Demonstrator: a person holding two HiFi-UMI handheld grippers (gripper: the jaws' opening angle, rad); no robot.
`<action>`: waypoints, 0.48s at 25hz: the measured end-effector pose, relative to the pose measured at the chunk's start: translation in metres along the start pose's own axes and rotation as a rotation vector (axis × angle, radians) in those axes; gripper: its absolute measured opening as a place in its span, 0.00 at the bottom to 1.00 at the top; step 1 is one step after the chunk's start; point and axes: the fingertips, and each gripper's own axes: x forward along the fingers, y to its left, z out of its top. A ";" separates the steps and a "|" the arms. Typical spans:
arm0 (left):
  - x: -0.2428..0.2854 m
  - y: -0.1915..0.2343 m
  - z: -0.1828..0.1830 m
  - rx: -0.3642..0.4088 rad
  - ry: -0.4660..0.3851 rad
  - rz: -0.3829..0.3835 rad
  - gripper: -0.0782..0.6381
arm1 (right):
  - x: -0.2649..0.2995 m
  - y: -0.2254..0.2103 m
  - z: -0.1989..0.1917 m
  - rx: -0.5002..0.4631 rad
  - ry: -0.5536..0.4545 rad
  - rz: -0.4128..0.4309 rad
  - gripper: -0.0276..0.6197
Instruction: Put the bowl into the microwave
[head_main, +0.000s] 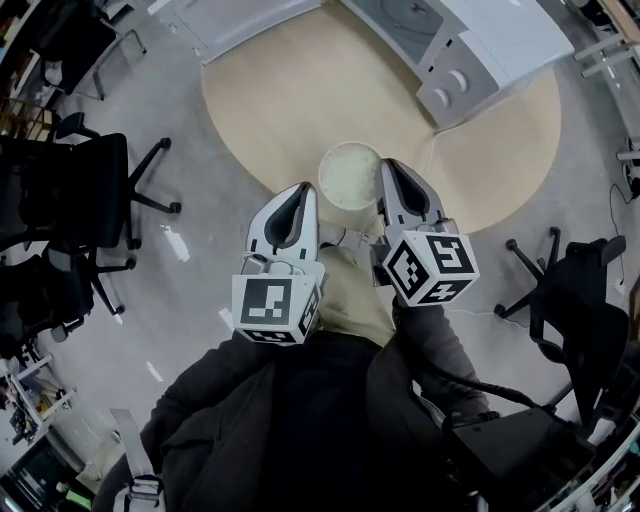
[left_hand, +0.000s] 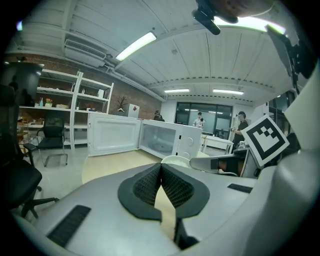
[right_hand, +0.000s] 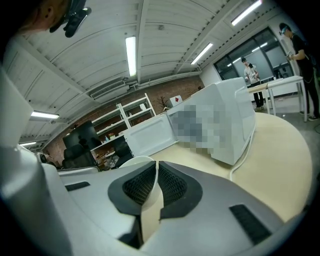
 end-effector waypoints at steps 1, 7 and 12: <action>0.000 0.004 0.000 -0.001 -0.001 0.007 0.12 | 0.002 0.001 -0.001 0.000 0.002 0.004 0.08; 0.002 0.027 0.002 0.002 -0.019 0.039 0.12 | 0.017 0.003 -0.008 -0.004 0.012 0.006 0.08; 0.020 0.053 0.013 0.017 -0.038 0.048 0.12 | 0.045 0.009 -0.001 -0.019 -0.010 0.019 0.08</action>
